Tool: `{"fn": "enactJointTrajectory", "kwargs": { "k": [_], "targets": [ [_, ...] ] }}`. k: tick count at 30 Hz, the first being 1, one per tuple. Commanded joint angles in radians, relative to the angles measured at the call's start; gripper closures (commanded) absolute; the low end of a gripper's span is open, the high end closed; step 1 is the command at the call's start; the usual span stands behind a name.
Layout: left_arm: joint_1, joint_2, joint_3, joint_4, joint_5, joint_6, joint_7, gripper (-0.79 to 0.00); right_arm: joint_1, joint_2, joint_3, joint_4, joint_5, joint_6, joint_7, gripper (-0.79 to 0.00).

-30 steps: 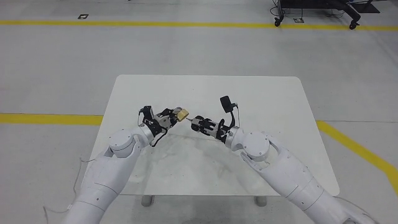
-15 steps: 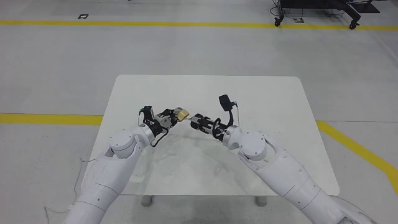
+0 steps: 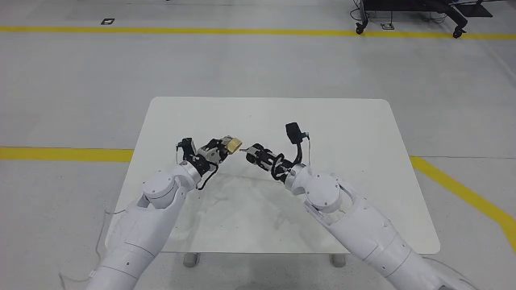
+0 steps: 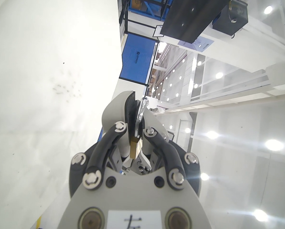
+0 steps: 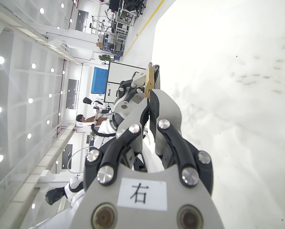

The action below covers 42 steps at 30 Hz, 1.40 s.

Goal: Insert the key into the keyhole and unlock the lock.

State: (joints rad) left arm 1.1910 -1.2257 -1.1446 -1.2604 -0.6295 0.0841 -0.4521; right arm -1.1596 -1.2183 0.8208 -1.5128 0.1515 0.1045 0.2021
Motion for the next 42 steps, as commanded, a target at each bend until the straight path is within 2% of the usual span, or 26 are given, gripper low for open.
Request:
{"fn": "enactJointTrajectory", "kwargs": {
  "k": [1,13,22,28,42],
  "targets": [
    [0.004,-0.003,-0.003,-0.001,-0.017,0.006,0.017,0.000,-0.005,-0.003,0.006,0.001,0.008,-0.003,-0.009,0.000],
    [0.020,-0.010,-0.009,-0.012,-0.069,0.013,0.028,0.000,-0.012,-0.007,0.016,-0.003,0.035,-0.013,-0.014,0.000],
    [0.030,-0.017,-0.022,-0.007,-0.117,-0.019,0.012,0.000,-0.080,-0.025,-0.007,-0.063,-0.049,-0.078,-0.180,0.000],
    [0.035,-0.020,-0.020,-0.014,-0.113,-0.024,0.005,0.000,-0.101,-0.043,-0.043,-0.080,-0.085,-0.055,-0.229,0.000],
    [0.036,-0.025,-0.024,-0.016,-0.098,-0.026,-0.009,0.000,-0.088,-0.081,-0.043,-0.047,-0.104,0.011,-0.327,0.000]
  ]
}}
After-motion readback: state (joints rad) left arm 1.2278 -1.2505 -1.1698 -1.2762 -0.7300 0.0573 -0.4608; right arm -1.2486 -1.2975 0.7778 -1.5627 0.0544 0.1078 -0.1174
